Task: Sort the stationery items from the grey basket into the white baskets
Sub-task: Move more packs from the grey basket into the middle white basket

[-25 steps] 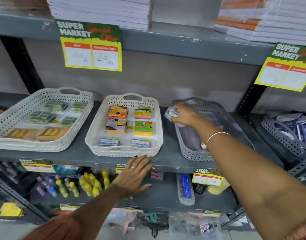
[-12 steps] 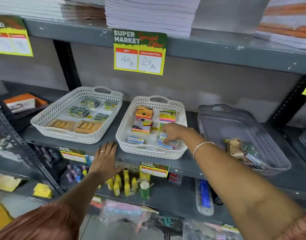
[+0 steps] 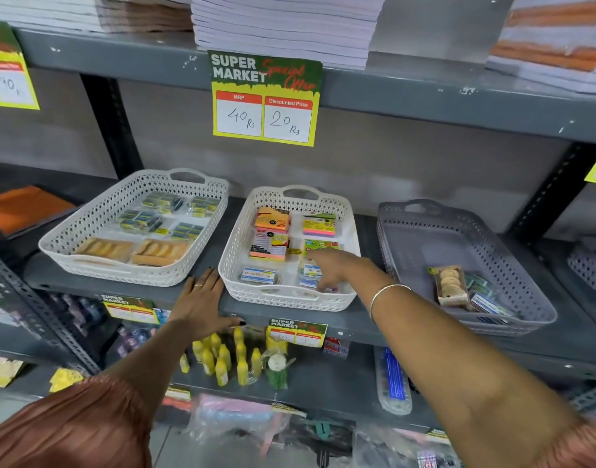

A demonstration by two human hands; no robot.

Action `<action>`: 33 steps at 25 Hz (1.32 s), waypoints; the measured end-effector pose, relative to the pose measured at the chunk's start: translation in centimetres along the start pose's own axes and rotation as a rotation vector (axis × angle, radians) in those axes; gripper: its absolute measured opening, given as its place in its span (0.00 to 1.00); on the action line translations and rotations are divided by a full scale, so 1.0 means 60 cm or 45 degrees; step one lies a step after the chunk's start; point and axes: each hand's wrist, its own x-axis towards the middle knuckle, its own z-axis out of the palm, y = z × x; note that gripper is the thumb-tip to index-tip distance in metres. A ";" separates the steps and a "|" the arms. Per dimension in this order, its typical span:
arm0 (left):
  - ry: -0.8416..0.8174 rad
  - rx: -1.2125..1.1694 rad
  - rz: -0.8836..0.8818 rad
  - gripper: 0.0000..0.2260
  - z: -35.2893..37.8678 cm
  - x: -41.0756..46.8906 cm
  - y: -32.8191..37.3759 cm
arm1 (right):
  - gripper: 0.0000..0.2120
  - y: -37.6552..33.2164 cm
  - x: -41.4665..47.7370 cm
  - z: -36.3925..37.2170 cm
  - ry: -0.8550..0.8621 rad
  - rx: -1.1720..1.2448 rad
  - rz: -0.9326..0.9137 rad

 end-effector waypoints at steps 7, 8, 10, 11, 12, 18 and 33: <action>0.059 -0.054 0.012 0.47 0.006 0.001 -0.003 | 0.33 -0.001 0.002 0.005 -0.021 0.009 -0.016; 0.065 -0.056 0.014 0.47 0.007 0.000 -0.004 | 0.33 -0.001 0.002 0.004 -0.021 0.011 -0.019; 0.072 -0.060 0.014 0.47 0.008 0.000 -0.004 | 0.34 -0.001 0.002 0.003 -0.026 0.014 -0.018; 0.076 -0.060 0.015 0.47 0.009 0.000 -0.005 | 0.35 -0.001 0.002 0.002 -0.029 0.016 -0.018; 0.078 -0.057 0.015 0.47 0.008 0.000 -0.005 | 0.35 -0.001 0.002 0.002 -0.031 0.017 -0.018; 0.073 -0.052 0.022 0.48 0.010 0.001 -0.006 | 0.37 0.001 -0.001 -0.008 -0.068 0.103 -0.023; 0.072 -0.056 0.026 0.46 0.010 0.000 -0.004 | 0.27 0.178 -0.092 0.048 0.462 0.096 1.310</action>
